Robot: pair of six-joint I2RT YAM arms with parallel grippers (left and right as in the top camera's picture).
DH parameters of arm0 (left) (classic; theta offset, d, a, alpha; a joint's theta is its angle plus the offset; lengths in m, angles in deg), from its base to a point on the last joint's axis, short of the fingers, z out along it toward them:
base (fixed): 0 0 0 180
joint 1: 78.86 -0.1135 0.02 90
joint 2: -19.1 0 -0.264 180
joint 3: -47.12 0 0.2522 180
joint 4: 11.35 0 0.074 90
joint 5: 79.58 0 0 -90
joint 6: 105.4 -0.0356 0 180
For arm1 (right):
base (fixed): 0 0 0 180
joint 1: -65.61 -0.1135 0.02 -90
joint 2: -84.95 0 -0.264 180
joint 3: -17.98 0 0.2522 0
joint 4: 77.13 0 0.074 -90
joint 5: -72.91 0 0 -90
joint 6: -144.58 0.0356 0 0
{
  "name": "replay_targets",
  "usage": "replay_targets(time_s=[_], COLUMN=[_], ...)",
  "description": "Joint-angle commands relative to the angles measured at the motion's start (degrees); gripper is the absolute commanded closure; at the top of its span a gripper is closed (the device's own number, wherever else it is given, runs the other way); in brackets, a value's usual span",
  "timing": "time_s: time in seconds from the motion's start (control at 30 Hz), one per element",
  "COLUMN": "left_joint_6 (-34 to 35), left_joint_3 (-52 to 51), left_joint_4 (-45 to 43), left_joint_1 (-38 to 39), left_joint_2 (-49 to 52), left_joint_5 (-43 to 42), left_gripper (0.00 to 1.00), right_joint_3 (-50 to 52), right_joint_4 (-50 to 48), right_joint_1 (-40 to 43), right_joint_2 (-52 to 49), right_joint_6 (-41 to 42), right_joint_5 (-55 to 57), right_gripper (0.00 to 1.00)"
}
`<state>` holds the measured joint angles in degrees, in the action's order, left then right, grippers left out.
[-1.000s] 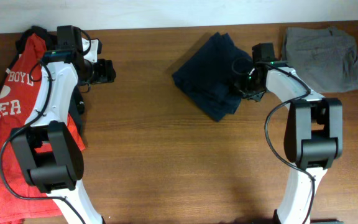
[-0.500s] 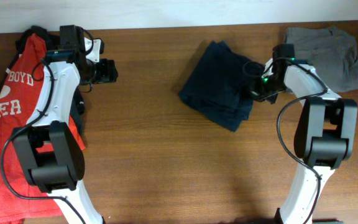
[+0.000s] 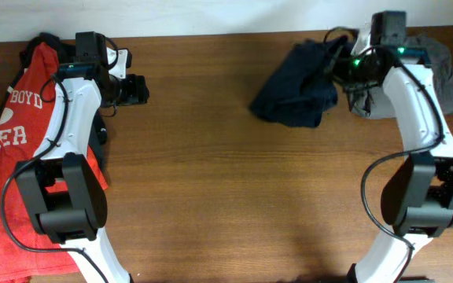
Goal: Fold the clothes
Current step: 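Lift the shorts and place them on the grey garment at top right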
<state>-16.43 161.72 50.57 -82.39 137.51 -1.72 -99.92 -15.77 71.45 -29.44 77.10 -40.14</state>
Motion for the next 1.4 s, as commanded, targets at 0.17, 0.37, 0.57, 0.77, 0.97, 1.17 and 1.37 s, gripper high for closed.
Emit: replay_targets(time_s=[0.17,0.37,0.57,0.77,0.97,1.17,1.37], left_joint_6=[0.2,0.2,0.2,0.2,0.2,0.2,0.2], left_joint_3=[0.9,0.9,0.9,0.9,0.9,0.9,0.9], left_joint_4=[0.0,-0.8,-1.2,-1.3,-2.0,-2.1,-2.3], left_joint_1=[0.2,0.2,0.2,0.2,0.2,0.1,0.1], left_joint_2=[0.3,0.3,0.4,0.4,0.5,0.5,0.5], left_joint_5=[-0.1,-0.1,-0.1,-0.1,-0.1,0.0,1.0], left_gripper=[0.27,0.27,0.27,0.27,0.27,0.27,0.27], right_joint_3=[-9.0,-9.8,-9.8,-9.8,-9.8,-9.8,-9.8], right_joint_4=[-6.4,-19.9,-27.7,-34.0,-44.0,-49.5,-48.2], right_joint_1=[2.9,8.0,11.3,12.6,12.7,12.7,13.5], right_joint_2=[3.0,3.0,2.8,0.5,-5.2,-9.8,-14.0], right_joint_6=[2.4,6.8,12.9,14.5,18.5,20.5,20.4], right_joint_5=[2.7,4.0,12.2,17.9,19.7,20.5,20.6], right_gripper=[0.96,0.96,0.96,0.96,0.96,0.96,0.96])
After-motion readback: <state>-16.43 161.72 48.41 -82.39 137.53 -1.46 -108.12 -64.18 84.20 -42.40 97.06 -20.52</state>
